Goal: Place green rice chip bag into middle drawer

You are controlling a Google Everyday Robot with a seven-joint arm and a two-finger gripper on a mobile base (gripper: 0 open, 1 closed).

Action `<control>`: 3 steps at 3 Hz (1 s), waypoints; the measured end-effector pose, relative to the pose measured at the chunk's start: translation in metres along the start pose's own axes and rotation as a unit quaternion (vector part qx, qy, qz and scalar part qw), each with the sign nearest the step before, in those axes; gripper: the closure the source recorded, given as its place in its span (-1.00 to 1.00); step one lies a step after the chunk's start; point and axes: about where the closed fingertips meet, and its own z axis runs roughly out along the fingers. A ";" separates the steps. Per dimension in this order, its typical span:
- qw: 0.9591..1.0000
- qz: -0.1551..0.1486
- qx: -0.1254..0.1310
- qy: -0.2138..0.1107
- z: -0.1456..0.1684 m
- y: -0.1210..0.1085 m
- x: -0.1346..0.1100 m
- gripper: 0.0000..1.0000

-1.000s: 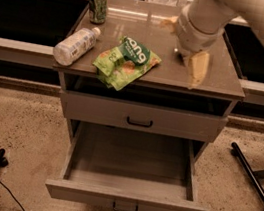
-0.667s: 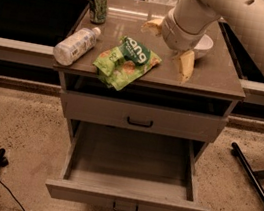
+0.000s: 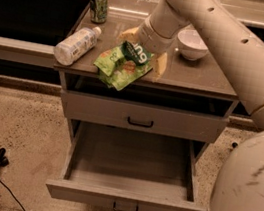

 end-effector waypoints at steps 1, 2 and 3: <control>0.999 -0.029 0.001 -0.038 0.023 -0.009 -0.013 -0.23; 0.999 -0.030 0.004 -0.043 0.019 -0.010 -0.015 0.39; 0.993 -0.043 0.044 -0.103 0.006 -0.019 -0.034 0.85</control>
Offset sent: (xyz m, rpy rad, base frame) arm -0.0400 0.0700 -0.0173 0.1237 0.1218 0.2821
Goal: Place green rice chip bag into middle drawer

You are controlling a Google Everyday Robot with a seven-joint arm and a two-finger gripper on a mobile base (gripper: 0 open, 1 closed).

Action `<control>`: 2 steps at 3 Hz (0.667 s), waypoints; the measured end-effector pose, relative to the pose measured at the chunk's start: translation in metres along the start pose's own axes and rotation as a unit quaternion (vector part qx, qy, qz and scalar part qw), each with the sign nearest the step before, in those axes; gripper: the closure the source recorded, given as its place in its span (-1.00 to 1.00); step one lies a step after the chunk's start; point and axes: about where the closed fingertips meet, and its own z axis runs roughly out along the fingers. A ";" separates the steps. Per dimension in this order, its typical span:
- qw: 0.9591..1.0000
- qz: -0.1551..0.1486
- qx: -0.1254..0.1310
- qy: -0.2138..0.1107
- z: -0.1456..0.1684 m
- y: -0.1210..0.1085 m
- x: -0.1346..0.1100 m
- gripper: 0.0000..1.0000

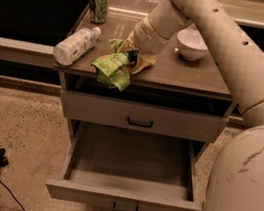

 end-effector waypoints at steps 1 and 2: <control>1.000 0.020 -0.004 0.014 -0.027 0.012 -0.006 1.00; 0.987 0.076 -0.106 0.094 -0.041 0.068 0.002 1.00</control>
Offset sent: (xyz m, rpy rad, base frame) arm -0.0543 -0.1770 -0.0197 -0.6813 0.0065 -0.4585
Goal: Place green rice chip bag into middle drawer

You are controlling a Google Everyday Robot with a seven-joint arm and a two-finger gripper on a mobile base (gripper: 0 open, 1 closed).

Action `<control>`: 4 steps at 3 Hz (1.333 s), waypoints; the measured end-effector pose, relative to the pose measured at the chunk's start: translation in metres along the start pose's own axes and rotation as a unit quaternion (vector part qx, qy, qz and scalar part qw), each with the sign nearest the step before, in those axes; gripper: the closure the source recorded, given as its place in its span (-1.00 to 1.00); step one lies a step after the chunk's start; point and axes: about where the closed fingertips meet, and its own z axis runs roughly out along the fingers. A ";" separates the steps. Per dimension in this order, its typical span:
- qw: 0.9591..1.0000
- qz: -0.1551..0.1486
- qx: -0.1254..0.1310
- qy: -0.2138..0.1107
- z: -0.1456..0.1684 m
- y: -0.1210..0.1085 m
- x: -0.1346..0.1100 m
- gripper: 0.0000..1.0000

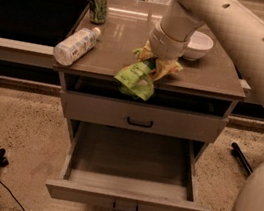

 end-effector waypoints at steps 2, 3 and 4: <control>0.992 0.042 -0.087 0.076 0.005 0.043 0.007 1.00; 0.988 0.046 -0.112 0.094 0.005 0.051 0.009 1.00; 0.988 0.046 -0.112 0.094 0.005 0.051 0.009 1.00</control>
Offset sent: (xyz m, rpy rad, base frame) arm -0.0728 -0.1012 -0.0523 -0.8280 -0.0441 -0.3463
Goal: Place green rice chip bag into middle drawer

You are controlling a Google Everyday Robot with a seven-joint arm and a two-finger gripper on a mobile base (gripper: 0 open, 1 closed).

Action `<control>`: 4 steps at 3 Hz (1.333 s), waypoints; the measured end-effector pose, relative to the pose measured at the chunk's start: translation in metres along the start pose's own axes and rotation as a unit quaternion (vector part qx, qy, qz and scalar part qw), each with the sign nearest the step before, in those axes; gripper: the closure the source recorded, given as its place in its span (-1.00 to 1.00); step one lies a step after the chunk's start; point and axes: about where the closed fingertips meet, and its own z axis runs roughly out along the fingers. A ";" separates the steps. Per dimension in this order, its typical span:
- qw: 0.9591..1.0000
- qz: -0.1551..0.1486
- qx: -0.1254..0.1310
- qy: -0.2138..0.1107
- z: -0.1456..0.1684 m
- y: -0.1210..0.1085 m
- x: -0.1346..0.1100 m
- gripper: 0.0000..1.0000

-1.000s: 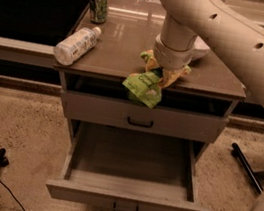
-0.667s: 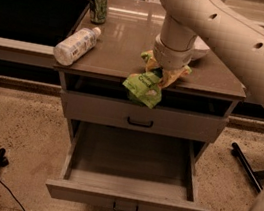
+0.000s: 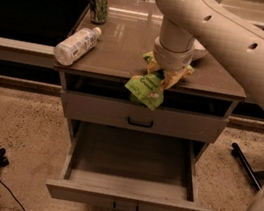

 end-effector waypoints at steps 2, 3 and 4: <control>1.000 0.020 -0.014 -0.003 0.002 0.004 0.005 1.00; 0.999 0.034 -0.037 0.005 0.002 0.010 0.011 1.00; 0.996 0.058 -0.068 0.007 0.004 0.032 0.014 1.00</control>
Offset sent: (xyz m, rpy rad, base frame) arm -0.0336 -0.1017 -0.0221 -0.4092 0.4011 -0.9433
